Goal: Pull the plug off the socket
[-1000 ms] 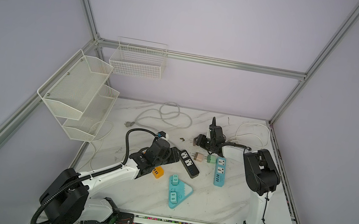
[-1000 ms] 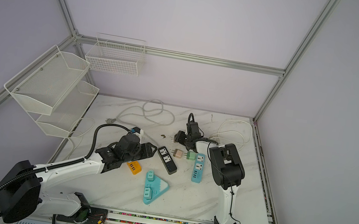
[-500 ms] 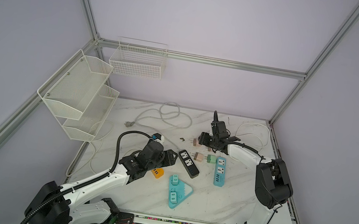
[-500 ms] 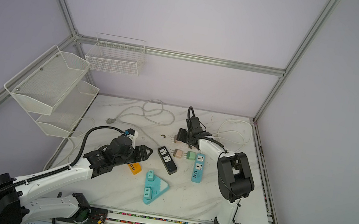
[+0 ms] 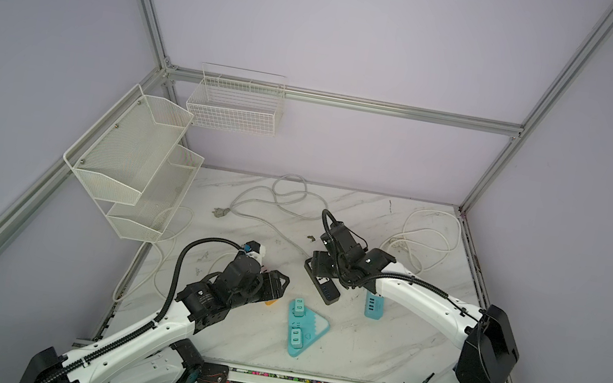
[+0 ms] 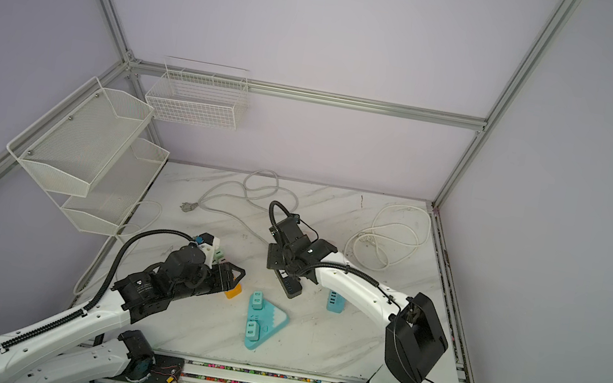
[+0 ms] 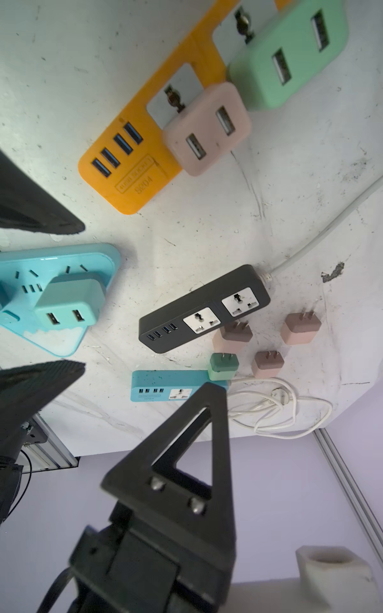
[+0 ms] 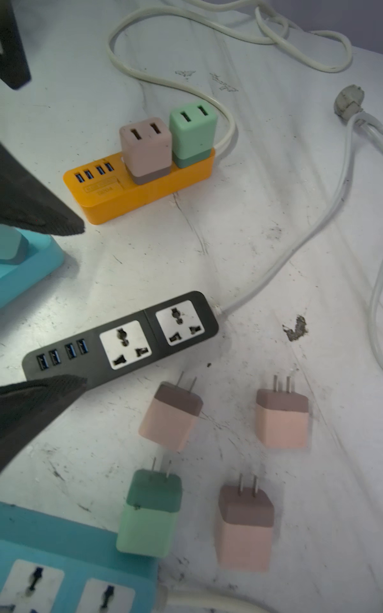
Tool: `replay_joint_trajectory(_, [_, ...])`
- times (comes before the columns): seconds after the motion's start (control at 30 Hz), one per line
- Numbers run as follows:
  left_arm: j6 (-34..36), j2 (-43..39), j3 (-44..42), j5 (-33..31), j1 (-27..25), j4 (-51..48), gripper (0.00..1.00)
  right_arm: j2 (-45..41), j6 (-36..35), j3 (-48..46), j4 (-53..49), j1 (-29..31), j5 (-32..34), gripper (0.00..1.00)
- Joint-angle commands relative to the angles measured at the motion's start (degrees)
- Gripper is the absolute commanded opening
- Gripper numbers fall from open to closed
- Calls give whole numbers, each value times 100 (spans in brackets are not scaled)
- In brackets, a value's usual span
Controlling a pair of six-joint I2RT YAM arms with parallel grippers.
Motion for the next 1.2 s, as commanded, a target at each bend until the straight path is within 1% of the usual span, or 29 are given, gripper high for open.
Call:
replay_joint_trajectory(0.0, [107, -233, -379, 140, 25, -138, 61, 17, 715, 126, -778, 536, 497, 71])
replay_joint_trajectory(0.13, [41, -496, -598, 268, 25, -151, 61, 177, 1372, 147, -1082, 1140, 676, 71])
replay_joint_trajectory(0.3, [-153, -936, -821, 91, 23, -332, 61, 629, 1891, 324, -1142, 1728, 576, 71])
replay_joint_trajectory(0.43, [-292, -1307, -993, -112, 25, -456, 61, 766, 2092, 232, -1074, 1852, 621, 71])
replay_joint_trajectory(0.57, [-422, -1553, -1129, -200, 25, -524, 61, 875, 2164, 71, -873, 1853, 648, 65])
replay_joint_trajectory(0.73, [-498, -1608, -1204, -238, 25, -538, 61, 1148, 1889, 139, -675, 1850, 658, 54])
replay_joint_trajectory(0.87, [-535, -1587, -1270, -273, 25, -544, 61, 1382, 1573, 278, -654, 1797, 726, 48])
replay_joint_trajectory(1.0, [-572, -1569, -1319, -255, 25, -554, 61, 1606, 1037, 421, -434, 1675, 604, 42])
replay_joint_trajectory(1.07, [-614, -1572, -1344, -279, 32, -602, 61, 1751, 726, 505, -334, 1577, 447, 37])
replay_joint_trajectory(1.17, [-688, -1600, -1398, -284, 33, -594, 61, 1870, 168, 576, -126, 1460, 415, 33])
